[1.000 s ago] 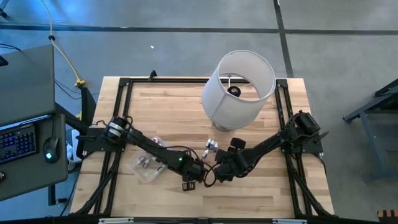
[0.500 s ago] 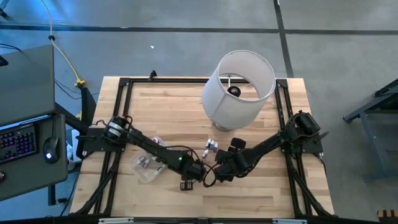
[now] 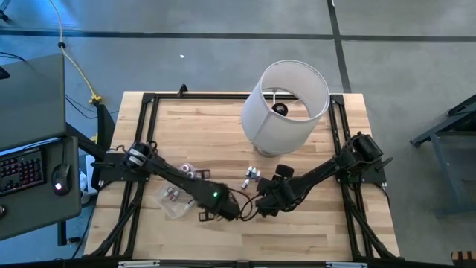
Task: Pick & Place food coloring
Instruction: Put the brown food coloring bottle into the transparent bin, then put the red food coloring bottle into the transparent bin
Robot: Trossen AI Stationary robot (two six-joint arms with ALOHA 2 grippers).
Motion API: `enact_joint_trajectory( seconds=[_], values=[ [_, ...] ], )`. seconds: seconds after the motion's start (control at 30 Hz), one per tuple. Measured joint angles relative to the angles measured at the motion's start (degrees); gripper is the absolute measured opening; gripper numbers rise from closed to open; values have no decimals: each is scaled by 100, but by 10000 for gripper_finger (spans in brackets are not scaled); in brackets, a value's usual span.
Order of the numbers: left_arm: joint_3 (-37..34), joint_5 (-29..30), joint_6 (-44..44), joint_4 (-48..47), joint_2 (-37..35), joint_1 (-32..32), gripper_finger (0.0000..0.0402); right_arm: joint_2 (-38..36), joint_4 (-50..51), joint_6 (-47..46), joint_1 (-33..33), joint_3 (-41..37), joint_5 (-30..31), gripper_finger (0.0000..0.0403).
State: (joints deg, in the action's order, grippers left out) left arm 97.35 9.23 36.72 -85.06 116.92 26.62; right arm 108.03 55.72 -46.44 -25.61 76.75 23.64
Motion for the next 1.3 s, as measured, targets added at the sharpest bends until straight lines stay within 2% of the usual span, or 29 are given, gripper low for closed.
enact_joint_trajectory(
  seconds=[0.07,0.3,0.47,0.6,0.67,0.73,0.87,1.07,1.3],
  values=[
    [47,237,378,-539,1,213,76,0,1,0,-17,0,7,137],
    [-432,446,1188,-522,-389,927,75,0,-214,-4,-28,0,1,137],
    [-1026,437,1902,-445,-779,1403,75,0,-318,22,-30,0,0,138],
    [-1692,825,2507,-331,-1010,1737,75,0,-340,35,-29,0,1,137],
    [-2003,855,2538,-31,-1087,1743,75,0,-347,37,-26,0,12,138],
    [-2299,625,2535,314,-1158,1825,76,0,-359,37,-23,0,15,138],
    [-2602,225,1890,991,-1184,1808,86,0,-377,54,-23,0,24,138],
    [-2622,172,1294,1124,-1196,1798,111,0,-513,430,22,0,8,138],
    [-2620,193,1258,1359,-1198,1800,148,0,-1007,448,166,0,6,137]
  ],
)
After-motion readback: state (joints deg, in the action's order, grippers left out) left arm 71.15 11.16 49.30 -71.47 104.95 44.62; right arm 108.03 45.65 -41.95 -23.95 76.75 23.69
